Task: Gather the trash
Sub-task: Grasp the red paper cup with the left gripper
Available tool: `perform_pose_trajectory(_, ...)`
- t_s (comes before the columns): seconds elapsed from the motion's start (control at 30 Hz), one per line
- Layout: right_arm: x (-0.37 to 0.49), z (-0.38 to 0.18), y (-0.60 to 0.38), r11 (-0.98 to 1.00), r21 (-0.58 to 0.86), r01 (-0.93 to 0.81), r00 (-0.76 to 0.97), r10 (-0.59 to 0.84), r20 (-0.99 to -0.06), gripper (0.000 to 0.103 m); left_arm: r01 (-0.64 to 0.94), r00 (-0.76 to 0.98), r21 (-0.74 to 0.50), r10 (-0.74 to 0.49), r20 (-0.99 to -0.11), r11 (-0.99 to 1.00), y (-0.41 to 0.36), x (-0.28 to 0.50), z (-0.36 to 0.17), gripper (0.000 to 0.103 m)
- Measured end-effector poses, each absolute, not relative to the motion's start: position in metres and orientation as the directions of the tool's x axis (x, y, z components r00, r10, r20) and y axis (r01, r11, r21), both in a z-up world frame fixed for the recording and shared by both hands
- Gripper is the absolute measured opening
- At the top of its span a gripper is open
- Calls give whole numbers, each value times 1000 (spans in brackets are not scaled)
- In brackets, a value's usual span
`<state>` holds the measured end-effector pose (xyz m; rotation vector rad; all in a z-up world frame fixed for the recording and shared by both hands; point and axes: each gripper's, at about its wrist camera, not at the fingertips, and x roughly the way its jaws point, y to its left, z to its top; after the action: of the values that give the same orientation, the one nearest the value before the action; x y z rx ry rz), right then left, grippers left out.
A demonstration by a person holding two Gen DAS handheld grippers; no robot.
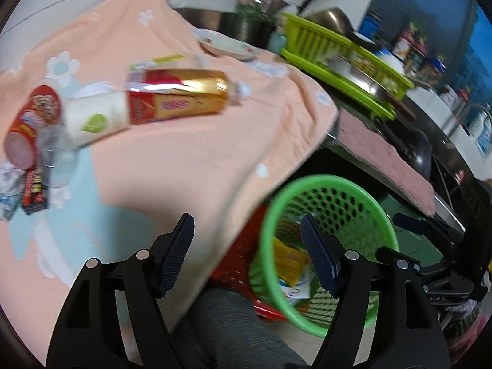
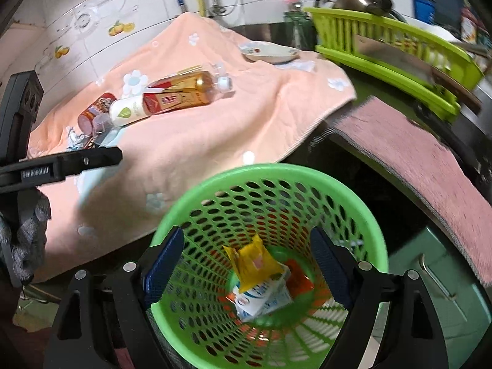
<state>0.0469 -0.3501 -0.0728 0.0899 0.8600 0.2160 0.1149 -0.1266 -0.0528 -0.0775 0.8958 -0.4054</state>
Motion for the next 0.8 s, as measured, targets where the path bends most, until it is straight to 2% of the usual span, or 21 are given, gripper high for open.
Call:
perform_pose_trajectory(0.5,80,-66,-304,951,152,-269,603,289,-743,81,15,715,-150,-115,-689,989,11,172,-2,71)
perform_pose_trajectory(0.67,89,-64,-292,945,151,-290,596,302,-744,82,-61,715,-123,-42,-698,991,50,204,4,77)
perform_pose_trajectory(0.8,97,-65,-282,939,151,-308,585,312,-749,82,-71,685,-129,-46,-727,989,68,232,-1,80)
